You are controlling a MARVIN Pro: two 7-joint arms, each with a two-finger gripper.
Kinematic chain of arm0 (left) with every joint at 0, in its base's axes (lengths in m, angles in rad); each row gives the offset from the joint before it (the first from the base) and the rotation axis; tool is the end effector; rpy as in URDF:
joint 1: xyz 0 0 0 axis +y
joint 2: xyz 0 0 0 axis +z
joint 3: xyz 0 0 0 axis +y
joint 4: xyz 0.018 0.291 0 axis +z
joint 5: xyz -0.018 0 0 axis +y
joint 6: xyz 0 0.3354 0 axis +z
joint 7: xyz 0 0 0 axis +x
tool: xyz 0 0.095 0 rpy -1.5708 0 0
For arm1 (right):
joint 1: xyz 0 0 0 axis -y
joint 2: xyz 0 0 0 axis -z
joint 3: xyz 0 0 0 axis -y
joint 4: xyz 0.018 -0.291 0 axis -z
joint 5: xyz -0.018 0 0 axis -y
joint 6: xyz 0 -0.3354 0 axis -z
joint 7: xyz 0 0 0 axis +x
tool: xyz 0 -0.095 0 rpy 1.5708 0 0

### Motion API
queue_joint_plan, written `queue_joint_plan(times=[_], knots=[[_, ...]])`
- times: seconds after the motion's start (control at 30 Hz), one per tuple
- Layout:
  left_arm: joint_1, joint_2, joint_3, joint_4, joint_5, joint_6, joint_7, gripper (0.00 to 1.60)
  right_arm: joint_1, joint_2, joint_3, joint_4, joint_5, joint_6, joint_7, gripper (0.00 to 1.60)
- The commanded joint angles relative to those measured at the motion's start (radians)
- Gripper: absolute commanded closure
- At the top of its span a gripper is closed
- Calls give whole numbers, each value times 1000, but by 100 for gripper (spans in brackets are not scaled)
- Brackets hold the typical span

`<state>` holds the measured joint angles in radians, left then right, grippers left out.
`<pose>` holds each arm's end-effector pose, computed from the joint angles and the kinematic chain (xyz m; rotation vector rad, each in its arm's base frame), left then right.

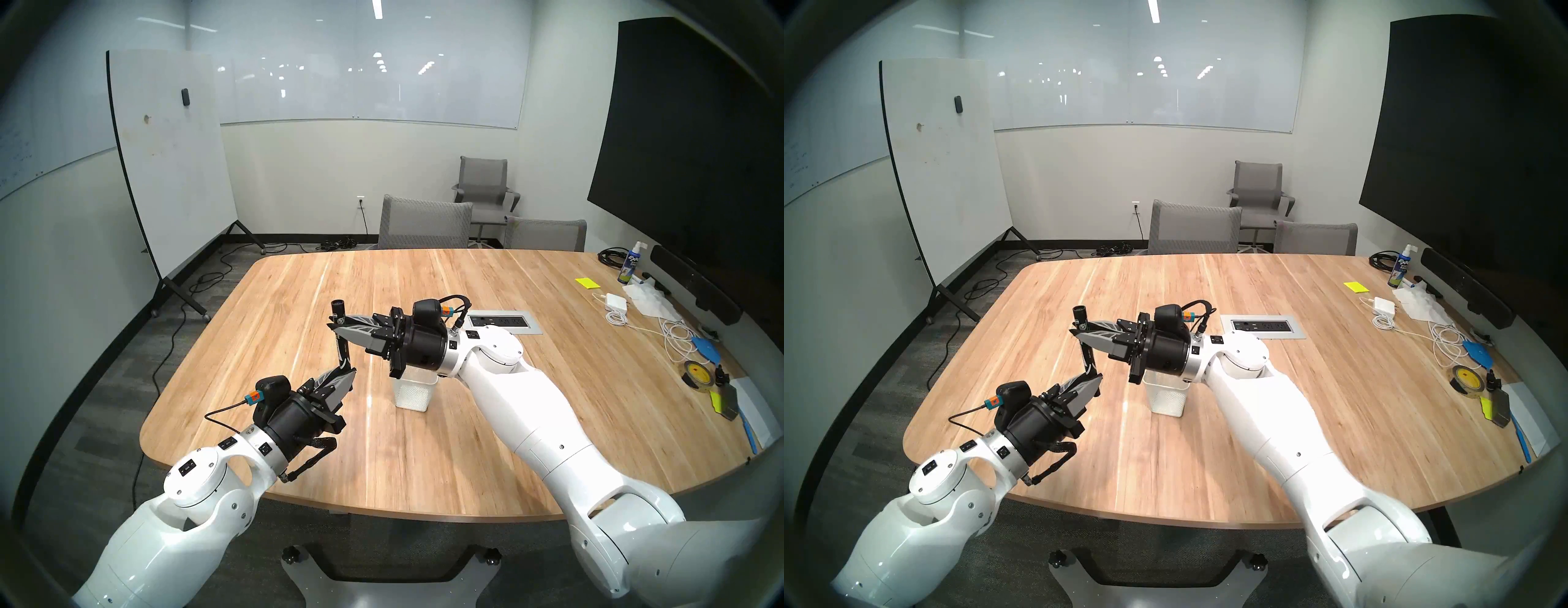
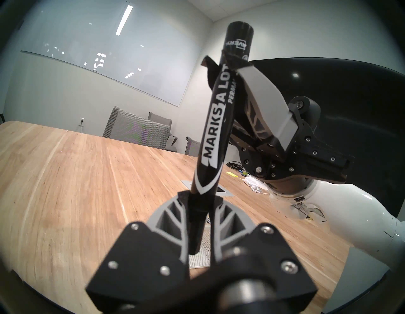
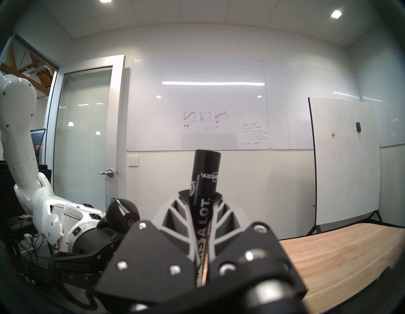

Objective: Place the pen, the marker, and the scissors into the pen holder

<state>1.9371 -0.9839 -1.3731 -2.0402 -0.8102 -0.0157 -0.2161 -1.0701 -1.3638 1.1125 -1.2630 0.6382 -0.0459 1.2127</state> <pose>0.3169 -0.0212 -0.2644 1.7966 -0.2236 1.6678 0.4676 0.1509 -0.2091 -0.9866 -1.0187 -1.3418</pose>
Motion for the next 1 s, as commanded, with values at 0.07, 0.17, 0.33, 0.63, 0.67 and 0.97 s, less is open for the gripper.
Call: queue_joint_plan(times=[0.07, 0.17, 0.33, 0.63, 0.67, 0.97], knots=[[0, 1, -1, -14, 2, -7, -8, 160, 10, -6, 8, 2, 5, -6, 5, 160], [6, -4, -3, -20, 4, -4, 7, 160, 12, -9, 7, 11, 3, -8, 9, 160], [7, -6, -5, -18, 2, -10, 2, 160, 14, -13, 7, 17, 1, -10, 12, 160], [10, -4, 1, -22, 24, -26, -3, 160, 15, -16, 7, 22, -5, -15, 13, 160], [12, -5, 1, -24, 24, -25, -1, 160, 15, -16, 7, 22, -5, -15, 13, 160], [22, -25, 2, -36, 56, -35, 33, 0, 10, -16, 13, 26, -1, -23, 21, 160]])
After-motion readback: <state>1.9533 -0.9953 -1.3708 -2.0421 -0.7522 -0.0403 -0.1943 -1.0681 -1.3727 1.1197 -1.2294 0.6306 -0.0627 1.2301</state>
